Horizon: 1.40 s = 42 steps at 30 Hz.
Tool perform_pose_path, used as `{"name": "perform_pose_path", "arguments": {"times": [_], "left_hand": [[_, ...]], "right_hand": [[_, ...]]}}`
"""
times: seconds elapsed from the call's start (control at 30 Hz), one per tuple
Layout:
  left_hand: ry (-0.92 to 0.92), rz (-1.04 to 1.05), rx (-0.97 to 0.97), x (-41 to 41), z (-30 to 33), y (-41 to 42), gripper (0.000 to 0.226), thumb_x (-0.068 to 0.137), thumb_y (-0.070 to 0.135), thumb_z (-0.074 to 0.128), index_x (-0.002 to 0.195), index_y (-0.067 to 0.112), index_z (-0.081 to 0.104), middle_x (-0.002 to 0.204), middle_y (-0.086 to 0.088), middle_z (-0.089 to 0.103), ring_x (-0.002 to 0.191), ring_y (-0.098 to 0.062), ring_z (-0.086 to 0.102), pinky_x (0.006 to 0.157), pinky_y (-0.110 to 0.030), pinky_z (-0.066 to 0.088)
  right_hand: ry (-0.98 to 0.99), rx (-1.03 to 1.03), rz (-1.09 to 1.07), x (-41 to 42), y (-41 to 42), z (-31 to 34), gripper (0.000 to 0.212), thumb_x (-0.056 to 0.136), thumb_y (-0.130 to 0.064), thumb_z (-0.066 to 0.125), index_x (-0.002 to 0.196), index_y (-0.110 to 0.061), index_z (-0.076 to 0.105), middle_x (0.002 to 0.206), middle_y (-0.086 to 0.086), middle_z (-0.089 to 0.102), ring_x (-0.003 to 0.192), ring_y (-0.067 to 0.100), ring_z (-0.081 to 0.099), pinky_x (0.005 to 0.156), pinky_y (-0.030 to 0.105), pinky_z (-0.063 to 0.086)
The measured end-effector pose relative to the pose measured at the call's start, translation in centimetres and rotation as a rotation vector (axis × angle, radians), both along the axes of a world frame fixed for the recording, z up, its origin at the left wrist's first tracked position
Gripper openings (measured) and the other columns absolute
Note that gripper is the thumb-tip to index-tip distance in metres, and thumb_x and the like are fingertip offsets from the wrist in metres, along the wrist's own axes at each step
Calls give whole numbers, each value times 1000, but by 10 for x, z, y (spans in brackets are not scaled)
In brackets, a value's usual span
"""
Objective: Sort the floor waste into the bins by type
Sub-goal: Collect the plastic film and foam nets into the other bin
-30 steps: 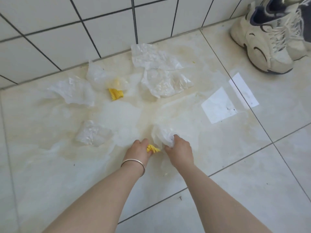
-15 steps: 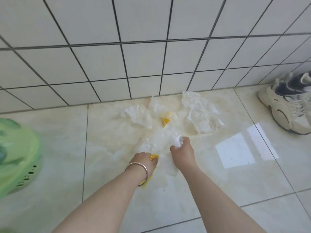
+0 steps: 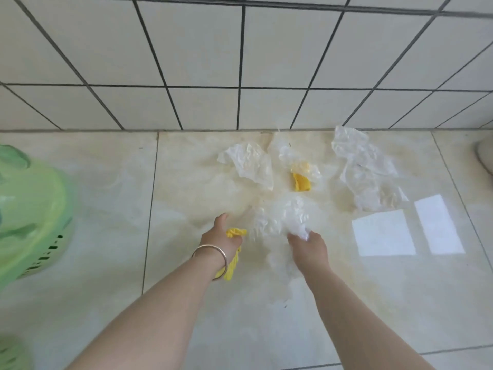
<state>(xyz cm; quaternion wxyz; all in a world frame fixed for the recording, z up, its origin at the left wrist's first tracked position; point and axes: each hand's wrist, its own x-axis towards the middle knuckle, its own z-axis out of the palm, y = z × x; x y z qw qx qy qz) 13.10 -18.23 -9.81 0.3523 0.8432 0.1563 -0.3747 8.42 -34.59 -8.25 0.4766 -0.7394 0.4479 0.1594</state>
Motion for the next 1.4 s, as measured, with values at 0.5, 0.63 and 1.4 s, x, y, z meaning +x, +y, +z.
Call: {"name": "perform_pose_path", "arguments": {"times": [0.5, 0.63, 1.4], "left_hand": [[91, 31, -70, 29, -31, -25, 40, 94, 41, 37, 114, 15, 60, 124, -13, 61, 113, -31, 56, 96, -34, 43], [132, 131, -149, 28, 4, -21, 75, 91, 64, 13, 115, 13, 63, 117, -12, 65, 111, -28, 58, 102, -38, 41], [-838, 762, -109, 52, 221, 308, 46, 83, 4, 44, 122, 26, 51, 105, -5, 53, 90, -22, 51, 77, -26, 38]], "right_hand": [[-35, 218, 8, 39, 59, -28, 13, 86, -6, 50, 99, -10, 51, 89, 9, 61, 80, 23, 56, 70, 30, 45], [-142, 238, 43, 40, 78, 8, 24, 91, -12, 48, 109, -25, 39, 86, -6, 59, 78, 13, 58, 62, 21, 45], [-646, 497, 609, 106, 401, 197, 41, 90, 4, 43, 93, -35, 57, 124, 2, 50, 92, -9, 53, 68, -4, 42]]}}
